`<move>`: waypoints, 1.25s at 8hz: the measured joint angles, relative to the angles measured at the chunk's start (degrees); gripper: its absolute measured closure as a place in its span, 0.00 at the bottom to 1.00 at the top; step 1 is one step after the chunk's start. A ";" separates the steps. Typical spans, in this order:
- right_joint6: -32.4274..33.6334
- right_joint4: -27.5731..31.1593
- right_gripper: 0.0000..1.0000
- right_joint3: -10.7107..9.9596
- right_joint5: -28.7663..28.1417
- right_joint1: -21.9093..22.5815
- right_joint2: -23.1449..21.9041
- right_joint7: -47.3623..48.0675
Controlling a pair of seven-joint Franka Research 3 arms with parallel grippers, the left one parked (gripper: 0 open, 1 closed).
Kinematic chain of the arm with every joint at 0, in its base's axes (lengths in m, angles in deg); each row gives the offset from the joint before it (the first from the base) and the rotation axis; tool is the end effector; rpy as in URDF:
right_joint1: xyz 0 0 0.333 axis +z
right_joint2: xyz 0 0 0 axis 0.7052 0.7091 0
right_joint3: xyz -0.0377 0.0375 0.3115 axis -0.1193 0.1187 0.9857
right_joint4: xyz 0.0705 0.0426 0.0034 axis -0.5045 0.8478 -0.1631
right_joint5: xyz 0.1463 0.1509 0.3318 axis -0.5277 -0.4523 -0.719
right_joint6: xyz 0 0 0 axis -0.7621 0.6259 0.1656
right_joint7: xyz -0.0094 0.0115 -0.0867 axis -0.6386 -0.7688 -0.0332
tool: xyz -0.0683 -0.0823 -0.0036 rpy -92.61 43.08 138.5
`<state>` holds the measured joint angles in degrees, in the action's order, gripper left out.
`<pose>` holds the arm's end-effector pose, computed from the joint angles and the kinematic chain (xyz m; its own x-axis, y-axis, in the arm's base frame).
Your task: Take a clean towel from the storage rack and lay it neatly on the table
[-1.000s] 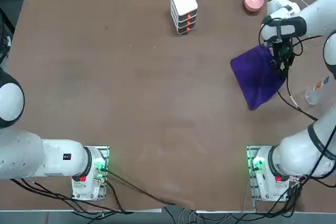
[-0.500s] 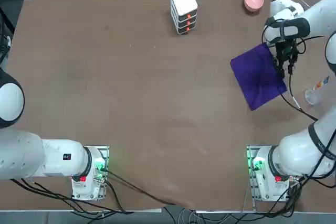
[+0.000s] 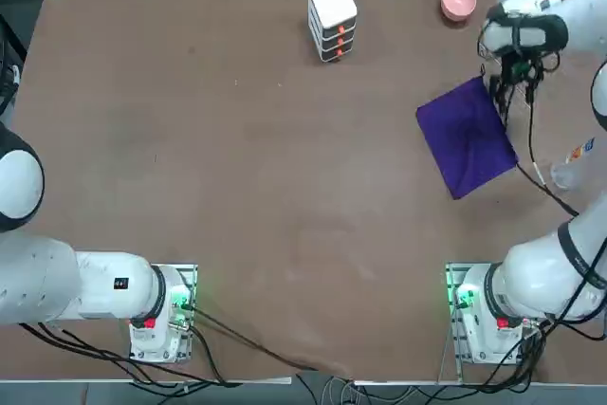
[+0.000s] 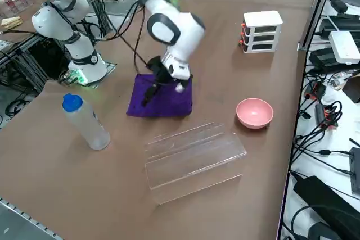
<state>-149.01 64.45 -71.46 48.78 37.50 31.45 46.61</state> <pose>0.5643 -0.0611 0.2696 0.8980 -0.1019 -0.4280 0.0448 -0.9466 0.3193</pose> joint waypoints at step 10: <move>9.93 -15.88 0.00 -7.69 -23.84 10.34 -20.59 -4.55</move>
<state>-139.07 48.57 -79.15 24.94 47.84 10.86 42.06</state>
